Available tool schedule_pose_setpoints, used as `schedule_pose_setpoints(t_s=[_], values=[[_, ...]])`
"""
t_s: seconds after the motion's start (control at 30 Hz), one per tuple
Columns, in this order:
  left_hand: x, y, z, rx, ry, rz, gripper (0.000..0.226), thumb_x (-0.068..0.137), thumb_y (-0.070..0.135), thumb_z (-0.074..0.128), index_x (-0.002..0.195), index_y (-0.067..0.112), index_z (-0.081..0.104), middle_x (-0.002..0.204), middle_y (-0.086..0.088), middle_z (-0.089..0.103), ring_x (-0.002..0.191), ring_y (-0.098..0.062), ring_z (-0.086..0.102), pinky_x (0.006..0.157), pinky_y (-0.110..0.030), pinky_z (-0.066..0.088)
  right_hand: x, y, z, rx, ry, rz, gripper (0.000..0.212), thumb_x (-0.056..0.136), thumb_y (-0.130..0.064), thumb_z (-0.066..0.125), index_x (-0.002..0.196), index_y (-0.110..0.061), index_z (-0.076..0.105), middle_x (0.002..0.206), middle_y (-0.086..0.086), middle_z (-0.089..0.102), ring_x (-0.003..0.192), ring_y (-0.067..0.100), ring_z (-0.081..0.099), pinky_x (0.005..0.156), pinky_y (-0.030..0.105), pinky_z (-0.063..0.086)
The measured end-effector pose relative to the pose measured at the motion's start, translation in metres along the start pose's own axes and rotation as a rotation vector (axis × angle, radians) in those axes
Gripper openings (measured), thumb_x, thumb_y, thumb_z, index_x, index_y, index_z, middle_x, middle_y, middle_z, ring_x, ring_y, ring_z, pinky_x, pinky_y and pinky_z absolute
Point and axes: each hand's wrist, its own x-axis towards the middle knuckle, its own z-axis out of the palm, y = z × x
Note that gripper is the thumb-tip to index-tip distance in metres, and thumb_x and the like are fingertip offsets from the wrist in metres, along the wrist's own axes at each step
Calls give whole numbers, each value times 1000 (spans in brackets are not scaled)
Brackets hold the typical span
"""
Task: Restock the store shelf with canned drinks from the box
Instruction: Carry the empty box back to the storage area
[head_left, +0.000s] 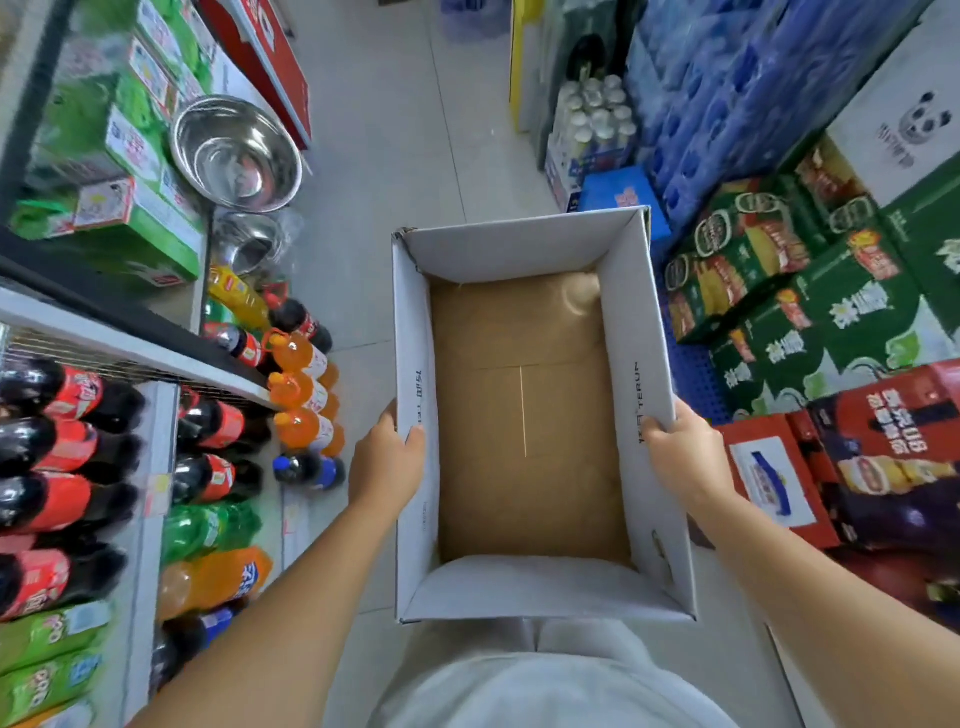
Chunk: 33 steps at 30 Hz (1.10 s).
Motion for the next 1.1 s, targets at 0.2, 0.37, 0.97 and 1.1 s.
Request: schedule_pose_setpoints(t_s=[0.2,0.37,0.97,1.1], values=[[153,68,-40,35,-8,-12,43,97,32,48,137,16,50,127,-9,63,109,-33,61,90,-41,51,128,-109,19,19,1,32,23,95,-23,45,112,-36,54,83,-2,65,68,21,63,48,27,43],[277,138,-75,49,-2,20,43,95,31,49,136,19,50,125,-11,64,112,-37,58,96,-45,49,230,-205,21,32,28,24,18,94,-23,45,103,-34,56,83,0,66,70,23,64,54,34,50],[720,376,-158,33,46,-40,39,94,31,49,130,18,55,116,-10,67,100,-34,62,82,-38,52,648,-529,35,-39,-44,12,18,89,-19,43,95,-30,57,81,7,67,67,29,61,52,33,43],[837,409,-180,57,23,-36,37,95,31,48,127,16,56,117,-10,67,101,-34,62,83,-37,51,731,-599,64,-29,-10,57,17,88,-20,44,92,-30,57,81,4,67,72,29,64,58,37,50]])
